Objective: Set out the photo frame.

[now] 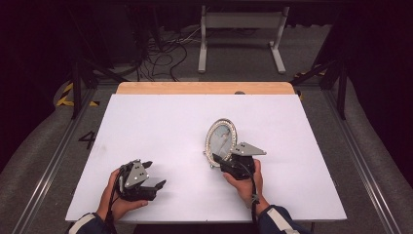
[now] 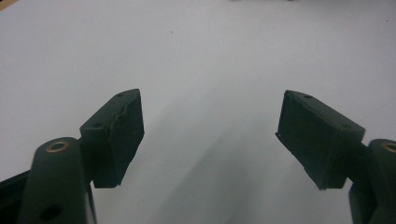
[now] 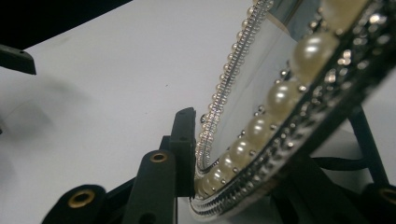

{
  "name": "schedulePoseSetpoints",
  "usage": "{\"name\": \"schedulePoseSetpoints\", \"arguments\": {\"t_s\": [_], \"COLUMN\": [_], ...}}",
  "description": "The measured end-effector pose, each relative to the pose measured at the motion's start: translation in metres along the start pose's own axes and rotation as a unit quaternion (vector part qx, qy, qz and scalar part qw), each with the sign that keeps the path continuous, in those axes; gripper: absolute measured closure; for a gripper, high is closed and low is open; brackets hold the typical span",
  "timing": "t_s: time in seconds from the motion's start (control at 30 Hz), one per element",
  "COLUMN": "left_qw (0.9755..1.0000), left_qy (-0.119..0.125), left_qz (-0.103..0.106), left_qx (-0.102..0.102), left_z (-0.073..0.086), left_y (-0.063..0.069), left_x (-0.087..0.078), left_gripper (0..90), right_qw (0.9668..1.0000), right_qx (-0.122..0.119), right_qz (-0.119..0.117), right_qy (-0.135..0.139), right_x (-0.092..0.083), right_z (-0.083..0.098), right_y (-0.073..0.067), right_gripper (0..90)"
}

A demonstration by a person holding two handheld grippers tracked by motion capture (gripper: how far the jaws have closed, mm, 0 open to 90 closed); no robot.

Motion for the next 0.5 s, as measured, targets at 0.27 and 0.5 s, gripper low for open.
{"name": "schedulePoseSetpoints", "arguments": {"t_s": [0.27, 0.5], "left_qw": [0.9998, 0.9991], "left_qy": [0.006, 0.014], "left_qz": [0.015, 0.039], "left_qx": [0.009, 0.009], "left_z": [-0.014, -0.035], "left_y": [0.001, -0.001], "left_x": [0.007, 0.021], "left_gripper": [23.3, 22.9], "right_qw": [0.9998, 0.9989], "right_qx": [-0.01, -0.012], "right_qz": [-0.017, -0.04], "right_qy": [-0.01, -0.023], "right_x": [-0.006, -0.013], "right_z": [0.005, 0.009], "right_y": [0.002, 0.003], "right_gripper": [73.1, 75.3]}}
Point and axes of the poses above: each handheld gripper's, and its own axes: x roughly forward along the jaws, z roughly out of its underside, y roughly to its right, the point moved 8 cm from there along x, roughly forward along the jaws, and after that the axes turned 12 degrees about -y, right-handed, at the moved point
